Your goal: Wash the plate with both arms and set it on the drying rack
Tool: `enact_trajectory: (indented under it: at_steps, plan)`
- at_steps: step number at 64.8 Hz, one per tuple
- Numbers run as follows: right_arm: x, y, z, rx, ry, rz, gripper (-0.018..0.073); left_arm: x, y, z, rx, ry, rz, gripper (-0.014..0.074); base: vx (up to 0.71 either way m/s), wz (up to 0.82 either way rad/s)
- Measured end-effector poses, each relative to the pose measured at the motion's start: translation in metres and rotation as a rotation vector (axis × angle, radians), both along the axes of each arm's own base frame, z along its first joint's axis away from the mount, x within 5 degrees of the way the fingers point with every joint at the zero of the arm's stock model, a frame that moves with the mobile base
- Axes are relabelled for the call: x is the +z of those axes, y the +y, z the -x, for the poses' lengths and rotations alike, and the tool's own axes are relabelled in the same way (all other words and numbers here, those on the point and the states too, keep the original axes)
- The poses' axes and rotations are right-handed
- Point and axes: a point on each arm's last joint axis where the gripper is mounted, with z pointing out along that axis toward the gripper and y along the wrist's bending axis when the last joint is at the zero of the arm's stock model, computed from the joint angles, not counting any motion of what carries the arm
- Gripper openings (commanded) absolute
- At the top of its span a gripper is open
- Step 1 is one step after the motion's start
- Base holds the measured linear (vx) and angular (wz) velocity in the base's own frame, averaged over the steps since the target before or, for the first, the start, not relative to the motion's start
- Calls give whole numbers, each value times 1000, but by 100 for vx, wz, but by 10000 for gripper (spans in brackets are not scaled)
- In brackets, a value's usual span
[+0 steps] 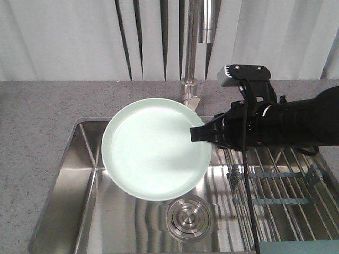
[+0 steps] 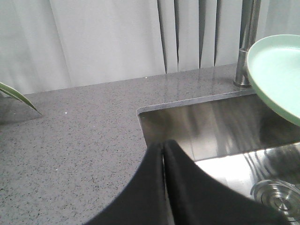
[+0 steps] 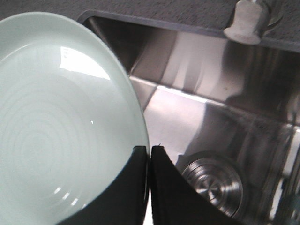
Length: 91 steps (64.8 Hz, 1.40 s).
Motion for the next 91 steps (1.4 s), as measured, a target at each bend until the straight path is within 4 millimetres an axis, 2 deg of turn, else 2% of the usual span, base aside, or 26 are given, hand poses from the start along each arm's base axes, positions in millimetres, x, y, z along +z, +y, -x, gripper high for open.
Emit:
enact_trajectory:
  at_steps: [9, 17, 31, 41, 47, 52, 62, 72, 81, 82, 91]
  plan:
    - [-9, -13, -18, -67, -61, 69, -1, 0, 0, 0, 0, 0, 0, -6, 0, 0]
    - [-2, -45, -25, -159, -93, 122, -1, 0, 0, 0, 0, 1, -1, -6, 0, 0]
    - [34, -111, -3, -304, -158, 249, -1, 0, 0, 0, 0, 2, -2, -6, 0, 0]
    - [44, -160, 12, -455, -103, 324, -1, 0, 0, 0, 1, 2, -3, -6, 0, 0]
    - [47, -186, 12, -532, -54, 374, -1, 0, 0, 0, 1, 2, -3, -6, 0, 0]
    - [51, -199, 5, -559, -25, 403, -1, 0, 0, 0, 1, 2, -3, -6, 0, 0]
    - [47, -209, -23, -536, 28, 450, -1, 0, 0, 0, 0, 3, -3, -6, 0, 0]
    - [18, -212, -52, -474, 125, 490, -1, 0, 0, 0, 0, 3, -3, -6, 0, 0]
    - [-12, -197, -72, -373, 186, 548, -1, 0, 0, 0, 0, 3, -3, -6, 0, 0]
    - [-26, -188, -82, -333, 195, 577, -1, 0, 0, 0, 0, 3, -3, -6, 0, 0]
    - [-47, -178, -95, -295, 196, 617, -1, 0, 0, 0, 0, 3, -3, -6, 0, 0]
